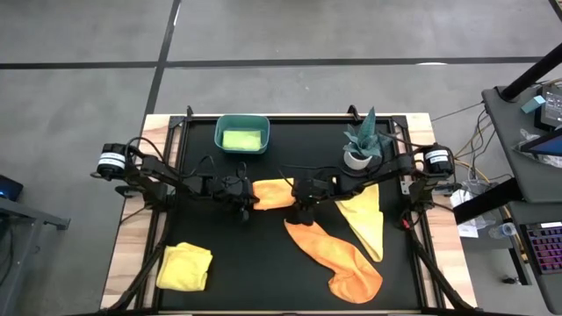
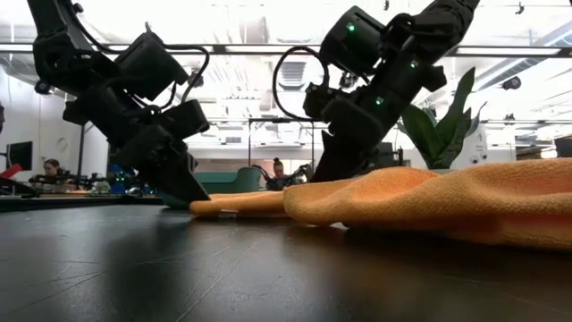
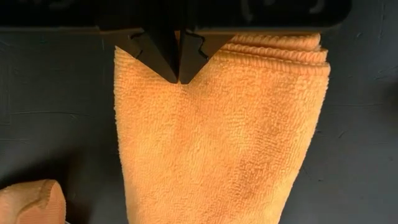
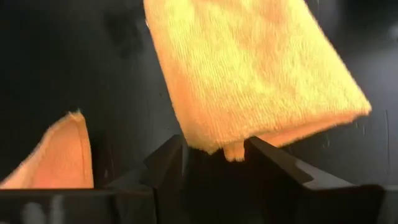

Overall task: Fold microfiber towels
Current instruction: Fold the top orange microfiber cloth

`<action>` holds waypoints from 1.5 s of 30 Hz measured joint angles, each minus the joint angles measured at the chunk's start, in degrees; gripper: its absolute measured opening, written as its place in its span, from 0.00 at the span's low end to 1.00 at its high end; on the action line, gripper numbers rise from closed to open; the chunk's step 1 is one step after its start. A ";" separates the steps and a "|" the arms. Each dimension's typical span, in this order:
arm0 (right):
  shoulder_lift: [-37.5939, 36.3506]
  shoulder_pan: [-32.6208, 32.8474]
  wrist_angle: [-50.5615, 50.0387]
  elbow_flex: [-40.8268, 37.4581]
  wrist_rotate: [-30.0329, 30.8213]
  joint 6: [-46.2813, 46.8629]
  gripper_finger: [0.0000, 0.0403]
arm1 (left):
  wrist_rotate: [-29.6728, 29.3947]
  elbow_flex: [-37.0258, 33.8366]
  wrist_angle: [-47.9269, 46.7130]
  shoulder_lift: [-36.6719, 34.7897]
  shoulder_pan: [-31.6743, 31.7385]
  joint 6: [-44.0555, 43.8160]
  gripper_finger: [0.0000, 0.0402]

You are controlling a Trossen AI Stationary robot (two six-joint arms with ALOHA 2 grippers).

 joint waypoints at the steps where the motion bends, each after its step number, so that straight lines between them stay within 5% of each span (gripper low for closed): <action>1: 0.00 0.00 1.34 -0.38 0.01 -0.02 0.42 | 0.00 0.00 -0.04 0.00 0.00 0.00 0.00; 7: 0.00 0.08 5.30 -1.41 -0.49 -1.95 0.39 | 0.00 0.00 -0.12 0.00 0.00 -0.07 0.00; 14: 0.00 0.13 5.68 -1.58 -1.10 -4.66 0.08 | 0.00 0.00 -0.28 0.00 -0.01 -0.12 0.00; 19: 0.00 0.13 4.27 -1.58 -2.15 -5.06 0.03 | 0.00 -0.02 -0.28 0.00 -0.02 -0.15 0.00; 30: 0.00 0.11 1.45 -1.04 -1.96 -2.76 0.03 | 0.00 -0.02 -0.28 0.00 -0.02 -0.24 0.00; 40: -3.74 -1.09 -7.49 1.43 -1.81 -2.53 0.21 | 0.62 -0.13 -1.00 -1.39 -0.02 -0.17 0.00; 45: -4.30 -1.91 -4.10 1.92 4.53 -3.00 0.22 | 0.94 -0.13 -0.84 -2.69 -0.02 -0.16 0.00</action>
